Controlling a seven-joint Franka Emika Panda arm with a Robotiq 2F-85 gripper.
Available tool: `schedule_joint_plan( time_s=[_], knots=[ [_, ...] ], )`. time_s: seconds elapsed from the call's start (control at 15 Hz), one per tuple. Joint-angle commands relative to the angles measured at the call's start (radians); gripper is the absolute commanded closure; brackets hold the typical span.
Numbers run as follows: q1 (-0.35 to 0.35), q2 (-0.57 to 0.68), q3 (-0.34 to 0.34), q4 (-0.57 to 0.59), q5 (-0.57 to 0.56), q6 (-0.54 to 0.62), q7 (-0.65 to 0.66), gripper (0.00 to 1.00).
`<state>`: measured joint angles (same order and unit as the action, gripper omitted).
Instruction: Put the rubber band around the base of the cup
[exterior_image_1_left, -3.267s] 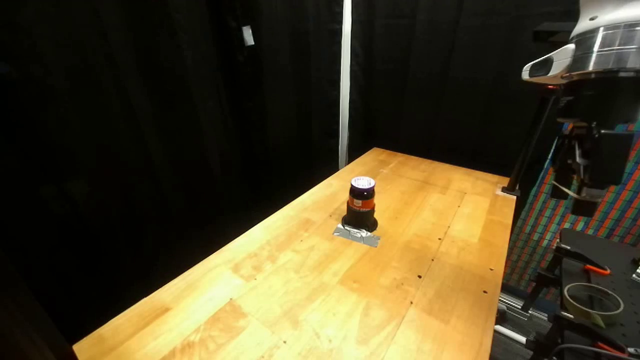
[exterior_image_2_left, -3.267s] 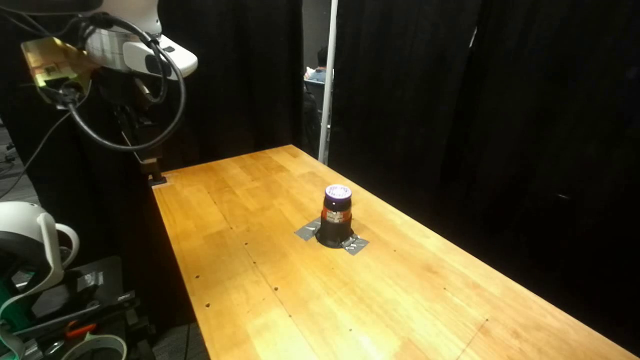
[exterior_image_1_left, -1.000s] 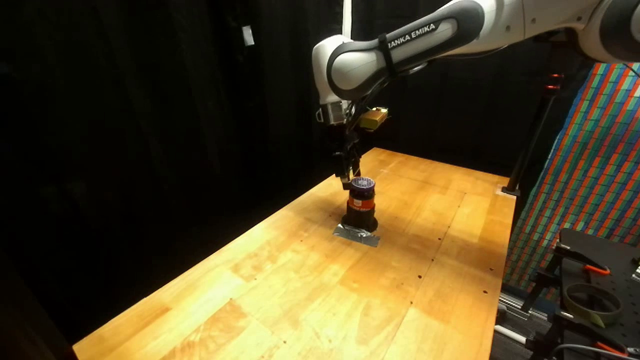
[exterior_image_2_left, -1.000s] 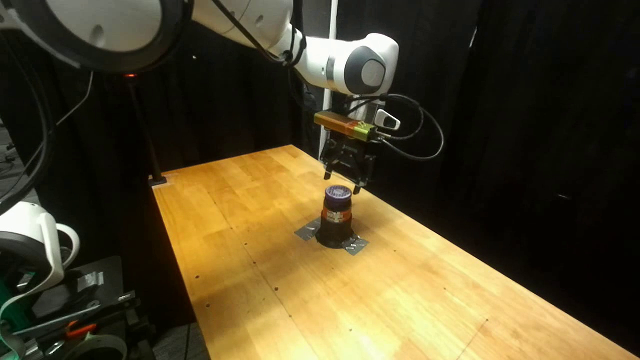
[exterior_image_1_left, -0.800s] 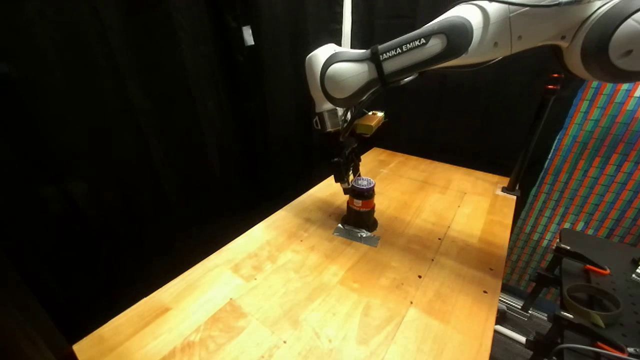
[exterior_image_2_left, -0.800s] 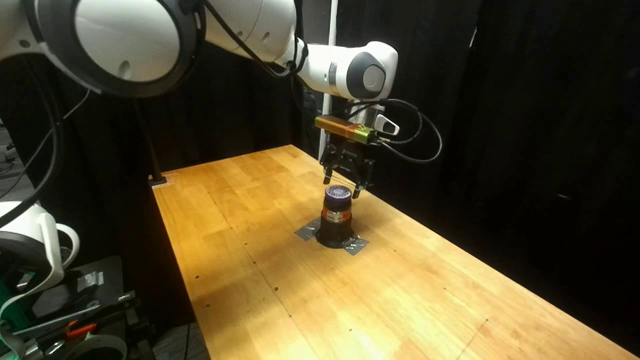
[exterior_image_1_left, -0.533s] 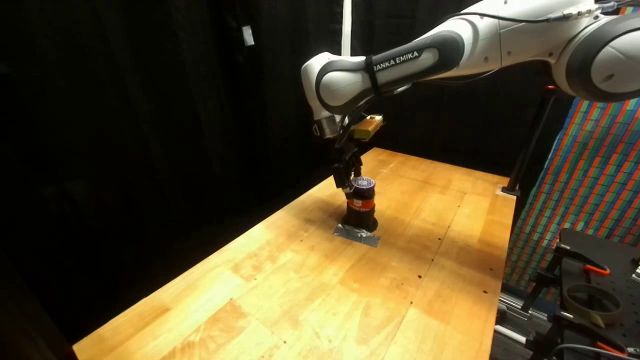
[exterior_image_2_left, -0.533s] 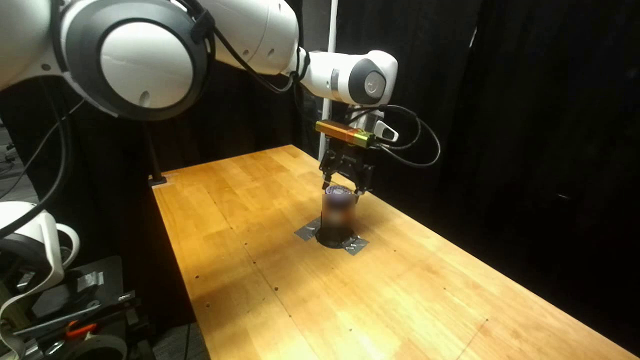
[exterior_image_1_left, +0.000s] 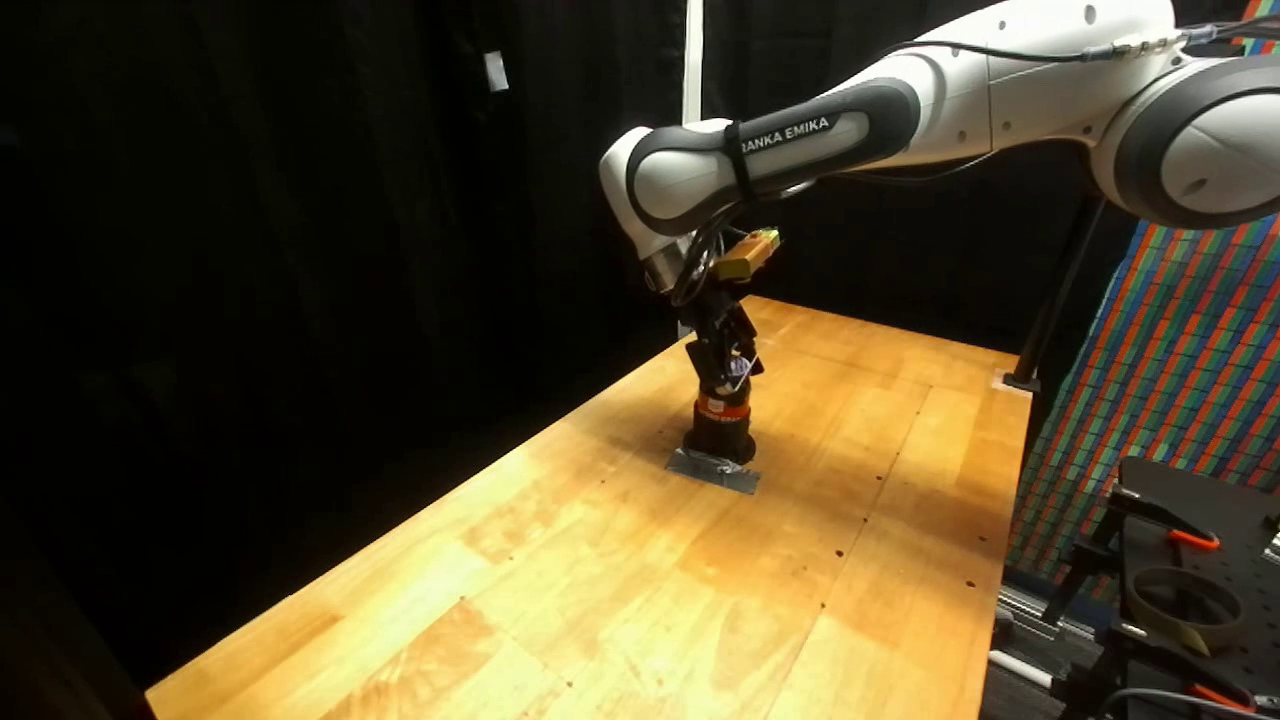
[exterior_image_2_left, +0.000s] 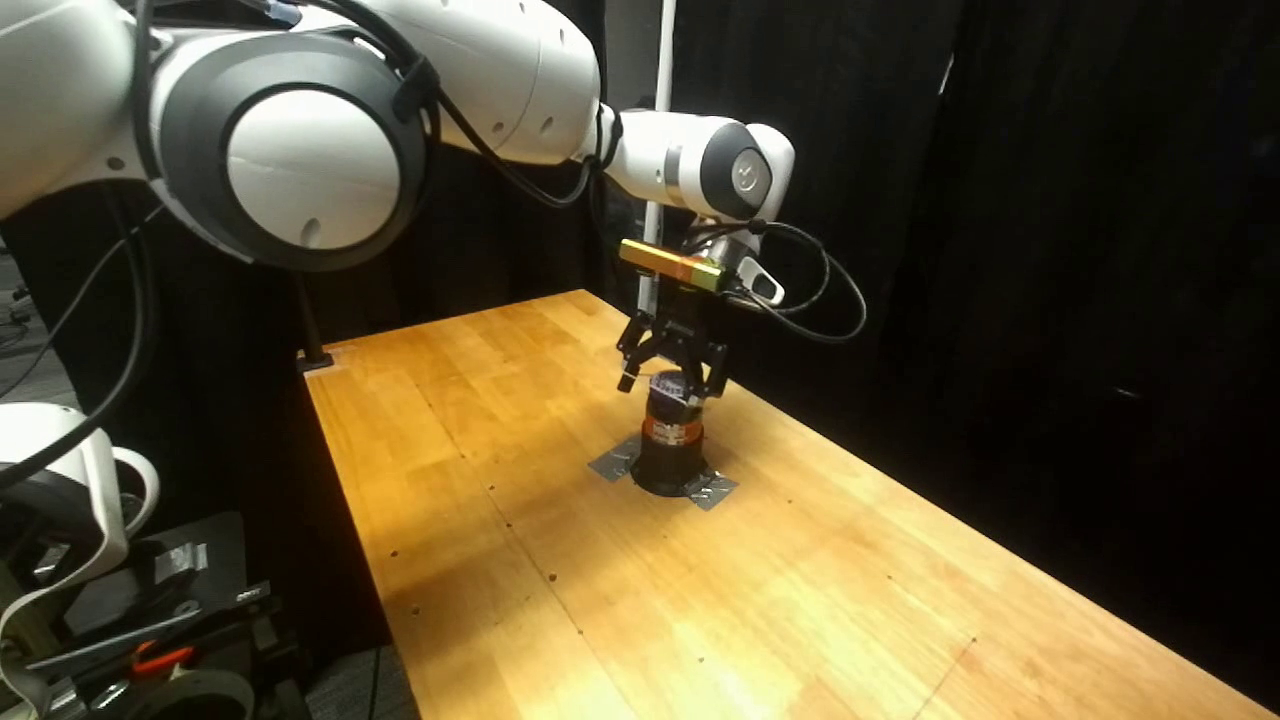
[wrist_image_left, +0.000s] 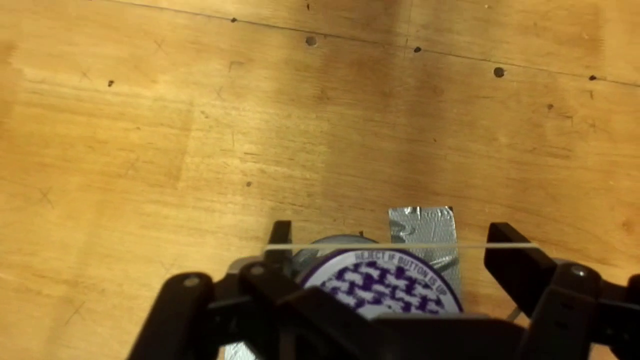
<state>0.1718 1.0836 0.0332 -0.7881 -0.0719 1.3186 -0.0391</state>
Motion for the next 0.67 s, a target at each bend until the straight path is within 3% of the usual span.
schedule_joint_plan(
  time_s=[0.0, 0.4, 0.6],
  knots=[
    [0.0, -0.019, 0.004, -0.023, 0.007, -0.021, 0.006, 0.0],
    [-0.012, -0.106, 0.013, -0.182, 0.018, 0.096, 0.003, 0.0],
    [-0.014, -0.194, 0.012, -0.333, 0.021, 0.21, 0.017, 0.0]
  ],
)
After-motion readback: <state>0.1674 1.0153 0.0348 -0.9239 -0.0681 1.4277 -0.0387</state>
